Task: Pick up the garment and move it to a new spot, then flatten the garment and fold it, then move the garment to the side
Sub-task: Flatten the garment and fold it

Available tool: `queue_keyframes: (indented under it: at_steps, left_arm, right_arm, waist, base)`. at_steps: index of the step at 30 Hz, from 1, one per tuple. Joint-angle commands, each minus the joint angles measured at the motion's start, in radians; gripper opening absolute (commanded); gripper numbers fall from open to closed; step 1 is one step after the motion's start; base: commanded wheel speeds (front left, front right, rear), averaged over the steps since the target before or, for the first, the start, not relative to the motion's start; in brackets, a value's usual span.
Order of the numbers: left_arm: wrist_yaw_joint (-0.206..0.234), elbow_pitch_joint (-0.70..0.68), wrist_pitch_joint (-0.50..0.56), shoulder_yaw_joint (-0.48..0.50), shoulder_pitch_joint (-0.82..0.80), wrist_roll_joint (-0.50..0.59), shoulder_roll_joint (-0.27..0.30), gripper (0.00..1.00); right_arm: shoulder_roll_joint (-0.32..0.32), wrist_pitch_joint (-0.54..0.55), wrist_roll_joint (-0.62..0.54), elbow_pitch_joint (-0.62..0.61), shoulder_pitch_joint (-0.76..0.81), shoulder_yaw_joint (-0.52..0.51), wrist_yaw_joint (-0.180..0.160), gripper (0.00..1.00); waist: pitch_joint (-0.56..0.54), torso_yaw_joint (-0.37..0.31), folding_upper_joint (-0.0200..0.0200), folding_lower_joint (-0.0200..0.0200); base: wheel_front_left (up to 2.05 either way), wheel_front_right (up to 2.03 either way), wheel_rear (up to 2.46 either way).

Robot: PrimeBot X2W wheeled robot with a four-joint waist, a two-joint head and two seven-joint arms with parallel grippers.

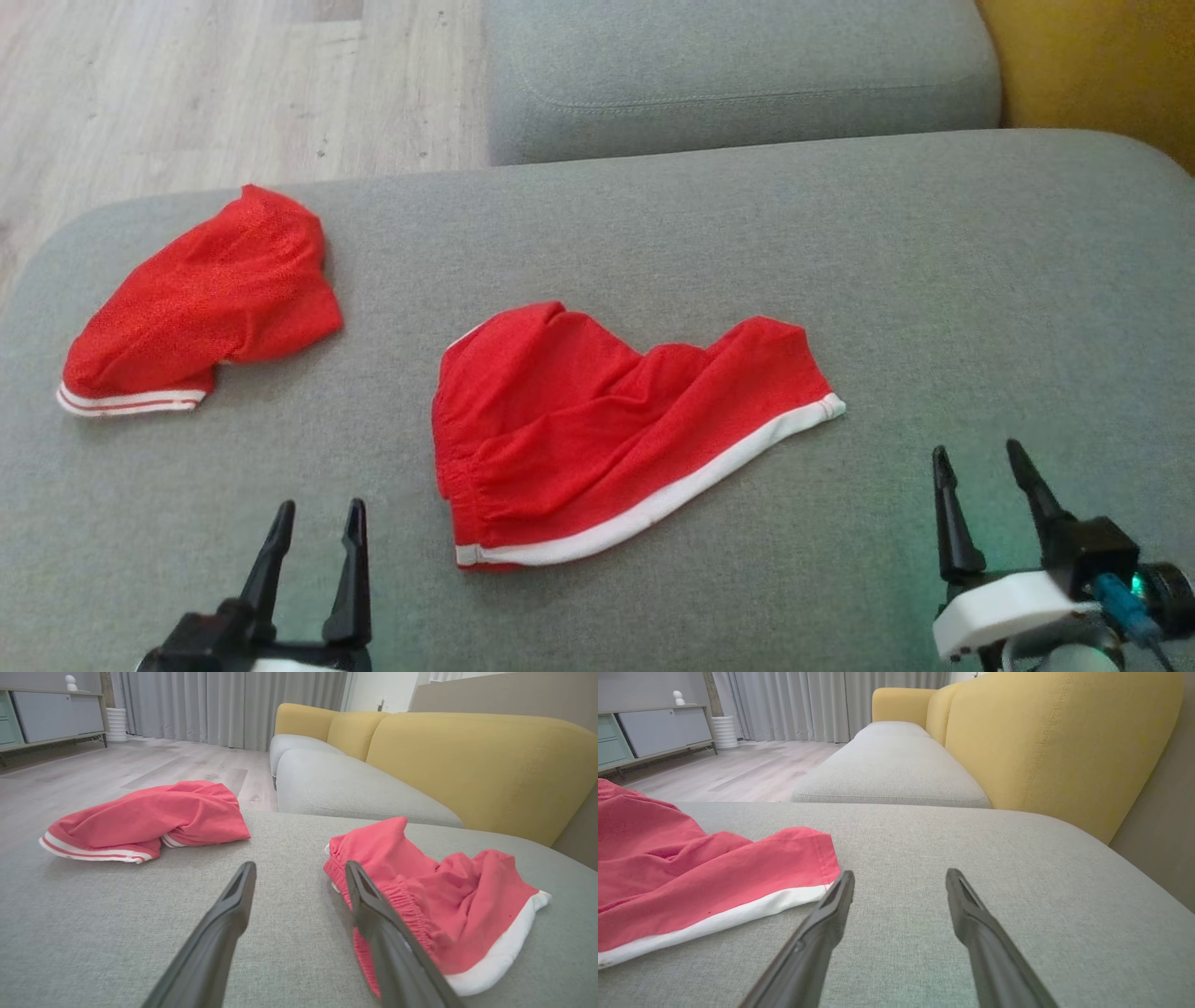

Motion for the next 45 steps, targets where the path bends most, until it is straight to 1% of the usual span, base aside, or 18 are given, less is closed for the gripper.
queue_keyframes:
  at_steps: [1, 4, 10, 20, 23, 26, 28, 29, 30, 32, 35, 37, 38, 41, 45]
  left_arm:
    - [-0.005, -0.029, -0.007, 0.048, -0.03, 0.013, -0.004, 1.0]
    - [-0.016, -0.03, -0.007, 0.066, -0.029, 0.032, -0.022, 1.0]
    - [-0.023, -0.027, -0.007, 0.08, -0.032, 0.055, -0.037, 1.0]
    - [-0.024, -0.015, -0.007, 0.048, -0.041, 0.048, -0.026, 1.0]
    - [-0.024, -0.006, -0.007, 0.041, -0.042, 0.049, -0.023, 1.0]
    - [-0.024, 0.017, -0.007, 0.0, -0.047, 0.036, -0.014, 1.0]
    - [-0.024, 0.027, 0.008, -0.057, -0.055, 0.01, 0.007, 1.0]
    - [-0.024, 0.027, 0.008, -0.057, -0.055, 0.01, 0.007, 1.0]
    - [-0.024, 0.022, 0.035, -0.08, -0.06, -0.012, 0.017, 1.0]
    - [-0.024, -0.003, 0.106, -0.113, -0.068, -0.059, 0.04, 1.0]
    - [-0.024, -0.048, 0.228, -0.179, -0.076, -0.114, 0.094, 1.0]
    - [-0.024, -0.075, 0.281, -0.199, -0.081, -0.168, 0.11, 1.0]
    - [-0.024, -0.08, 0.305, -0.212, -0.086, -0.172, 0.125, 1.0]
    - [-0.024, -0.087, 0.355, -0.251, -0.099, -0.205, 0.147, 1.0]
    - [-0.024, -0.095, 0.377, -0.28, -0.121, -0.238, 0.164, 1.0]
  right_arm:
    - [-0.006, -0.006, 0.005, -0.028, -0.025, 0.03, 0.008, 1.0]
    - [-0.006, -0.006, 0.013, -0.027, -0.022, 0.047, 0.008, 1.0]
    - [-0.006, -0.006, 0.023, -0.028, -0.024, 0.069, 0.008, 1.0]
    - [-0.006, -0.006, 0.032, -0.036, -0.032, 0.075, 0.008, 1.0]
    - [-0.006, -0.006, 0.061, -0.047, -0.039, 0.079, 0.008, 1.0]
    - [-0.006, -0.006, 0.093, -0.061, -0.066, 0.099, 0.008, 1.0]
    - [-0.006, -0.006, 0.1, -0.061, -0.1, 0.115, 0.008, 1.0]
    - [-0.006, -0.006, 0.1, -0.061, -0.1, 0.115, 0.008, 1.0]
    - [-0.006, 0.004, 0.099, -0.053, -0.12, 0.125, 0.008, 1.0]
    - [-0.006, 0.066, 0.095, -0.038, -0.164, 0.151, 0.008, 1.0]
    - [-0.007, 0.197, 0.08, -0.011, -0.23, 0.18, 0.008, 1.0]
    - [-0.014, 0.277, 0.073, 0.014, -0.266, 0.197, 0.008, 1.0]
    - [-0.016, 0.311, 0.077, 0.027, -0.282, 0.201, 0.008, 1.0]
    - [-0.027, 0.402, 0.082, 0.075, -0.32, 0.234, 0.008, 1.0]
    - [-0.029, 0.461, 0.084, 0.13, -0.36, 0.256, 0.008, 1.0]
  waist:
    - [-0.001, -0.004, 0.0, 0.0001]
    - [-0.001, -0.012, 0.0, 0.0001]
    - [0.002, -0.023, 0.0, 0.0001]
    - [0.007, -0.029, 0.0, 0.0001]
    - [0.008, -0.028, 0.0, 0.0001]
    - [0.011, -0.029, 0.0, 0.0001]
    - [0.018, -0.031, 0.0, 0.0001]
    - [0.018, -0.031, 0.0, 0.0001]
    - [0.02, -0.03, 0.0, 0.0001]
    - [0.029, -0.025, 0.0, 0.0001]
    - [0.048, -0.016, 0.0, 0.0001]
    - [0.062, -0.008, 0.0, 0.0001]
    - [0.069, -0.004, 0.0, 0.0001]
    - [0.085, 0.002, 0.0, 0.0001]
    - [0.108, 0.005, 0.0, 0.0001]
  base:
    - [0.0, 0.0, 0.0]
    - [0.0, 0.0, 0.0]
    - [0.0, 0.0, 0.0]
    - [0.0, 0.0, 0.0]
    - [0.0, 0.0, 0.0]
    - [0.0, 0.0, 0.0]
    - [0.0, 0.0, 0.0]
    - [0.0, 0.0, 0.0]
    - [0.0, 0.0, 0.0]
    - [0.0, 0.0, 0.0]
    - [0.0, 0.0, 0.0]
    - [0.0, 0.0, 0.0]
    - [0.0, 0.0, 0.0]
    - [0.0, 0.0, 0.0]
    - [0.0, 0.0, 0.0]
